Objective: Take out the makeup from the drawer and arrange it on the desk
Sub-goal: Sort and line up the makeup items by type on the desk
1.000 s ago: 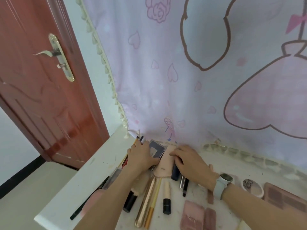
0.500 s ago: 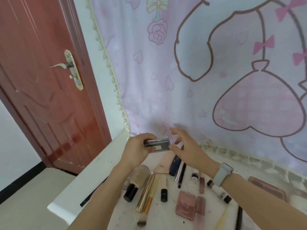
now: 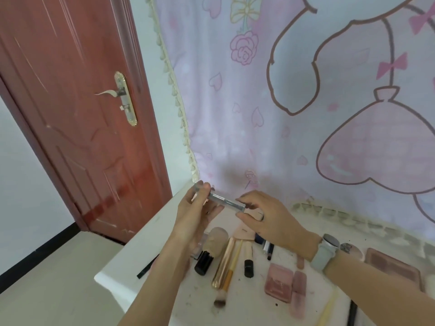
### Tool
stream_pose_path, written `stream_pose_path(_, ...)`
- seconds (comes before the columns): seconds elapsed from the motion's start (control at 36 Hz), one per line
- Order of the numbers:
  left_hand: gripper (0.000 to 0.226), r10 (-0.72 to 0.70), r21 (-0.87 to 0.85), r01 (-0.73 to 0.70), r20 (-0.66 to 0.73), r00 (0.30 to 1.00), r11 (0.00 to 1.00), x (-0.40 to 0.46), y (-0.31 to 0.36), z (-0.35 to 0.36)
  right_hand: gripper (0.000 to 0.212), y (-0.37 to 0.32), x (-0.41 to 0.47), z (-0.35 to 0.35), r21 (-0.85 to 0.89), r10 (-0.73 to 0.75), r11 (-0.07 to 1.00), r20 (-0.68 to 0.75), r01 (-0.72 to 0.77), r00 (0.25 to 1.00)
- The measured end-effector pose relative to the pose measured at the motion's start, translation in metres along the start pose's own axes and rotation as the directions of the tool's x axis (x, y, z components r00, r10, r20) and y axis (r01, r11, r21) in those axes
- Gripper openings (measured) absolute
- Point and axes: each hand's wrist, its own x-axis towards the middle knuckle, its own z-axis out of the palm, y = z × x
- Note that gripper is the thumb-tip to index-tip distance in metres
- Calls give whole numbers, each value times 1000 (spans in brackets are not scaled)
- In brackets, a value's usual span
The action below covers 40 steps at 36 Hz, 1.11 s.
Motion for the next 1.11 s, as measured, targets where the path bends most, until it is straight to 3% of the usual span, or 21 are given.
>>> stream_pose_path(0.06,64,43,87,-38,-53,998,995,4,2,-4,23,1,9,0,80,62,994,90,-70,994)
stream_pose_path(0.19,45,83,259,-67,-51,995,964,17,10,-8,27,-5,42,6,79,100,990,212,-119,972)
stream_pose_path(0.42,77,130,283,-112,-45,991,952,23,20,-16,25,-12,65,22,21,98,994,289,-108,952)
stream_pose_path(0.56,72,123,278,-105,-47,991,955,22,20,-25,22,-12,72,24,50,107,990,343,-133,933)
stream_pose_path(0.69,73,103,274,-71,-102,990,959,24,16,-29,26,-12,74,35,15,98,994,325,-109,941)
stream_pose_path(0.78,60,90,306,-44,-138,986,951,30,16,-32,25,-13,78,38,48,126,988,324,-150,938)
stream_pose_path(0.92,61,46,310,13,-181,982,951,37,18,-37,28,-12,84,45,78,191,970,342,-231,920)
stream_pose_path(1.11,57,-133,299,145,-61,989,943,50,21,-56,36,-8,95,56,66,325,932,291,-358,900)
